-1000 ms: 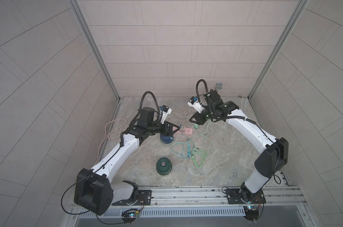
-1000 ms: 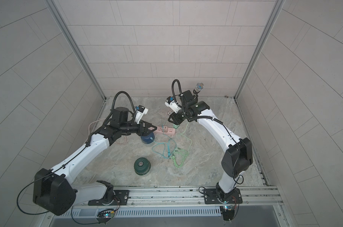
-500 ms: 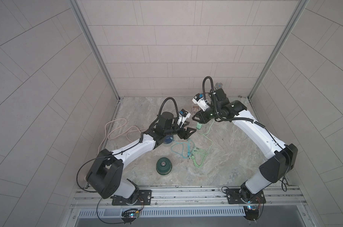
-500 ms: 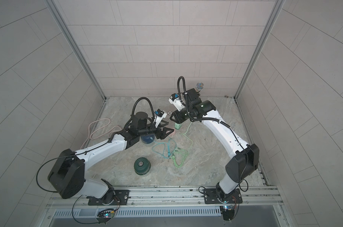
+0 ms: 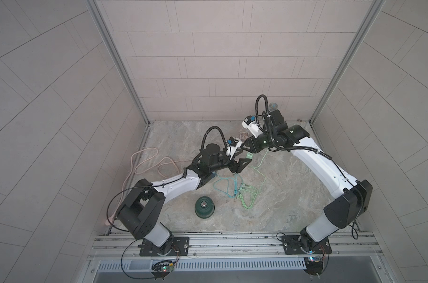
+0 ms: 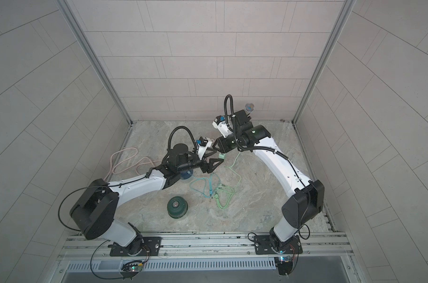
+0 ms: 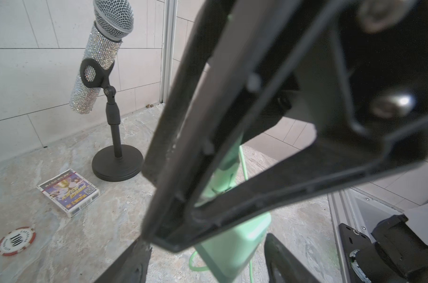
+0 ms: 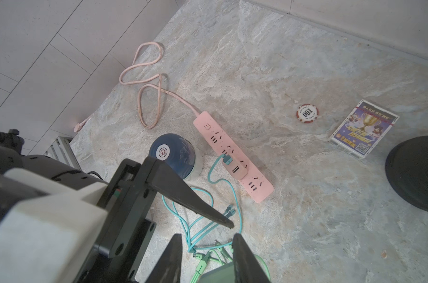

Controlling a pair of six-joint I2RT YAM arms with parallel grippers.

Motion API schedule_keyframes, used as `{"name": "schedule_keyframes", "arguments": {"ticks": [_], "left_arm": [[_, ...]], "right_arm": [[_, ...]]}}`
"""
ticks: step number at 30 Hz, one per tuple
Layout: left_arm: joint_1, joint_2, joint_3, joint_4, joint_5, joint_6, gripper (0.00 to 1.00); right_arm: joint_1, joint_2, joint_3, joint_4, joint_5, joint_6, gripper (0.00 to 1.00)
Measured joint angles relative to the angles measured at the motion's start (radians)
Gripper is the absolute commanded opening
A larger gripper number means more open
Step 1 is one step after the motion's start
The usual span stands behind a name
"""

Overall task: Charge the cordless meat grinders
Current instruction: Adjust the plug.

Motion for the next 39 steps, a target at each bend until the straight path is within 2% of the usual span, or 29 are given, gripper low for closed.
{"name": "schedule_keyframes", "arguments": {"ticks": [7,26,31,35,39], "left_arm": [[-0.022,0.014,0.0,-0.001,0.002,-0.003,0.74],[-0.024,0.03,0.001,-0.025,-0.018,0.008,0.49],[-0.024,0.027,0.002,-0.033,-0.01,0.005,0.37],[-0.02,0.011,0.008,-0.065,0.02,0.01,0.2],[-0.012,-0.008,0.024,-0.11,0.064,0.01,0.13]], "right_arm": [[0.0,0.0,0.0,0.001,-0.011,0.02,0.14],[-0.005,-0.009,-0.022,0.021,-0.031,0.046,0.14],[-0.007,-0.01,-0.04,0.03,-0.033,0.049,0.14],[-0.019,-0.019,-0.061,0.036,-0.037,0.052,0.15],[-0.041,-0.042,-0.086,0.038,-0.057,0.048,0.19]]}}
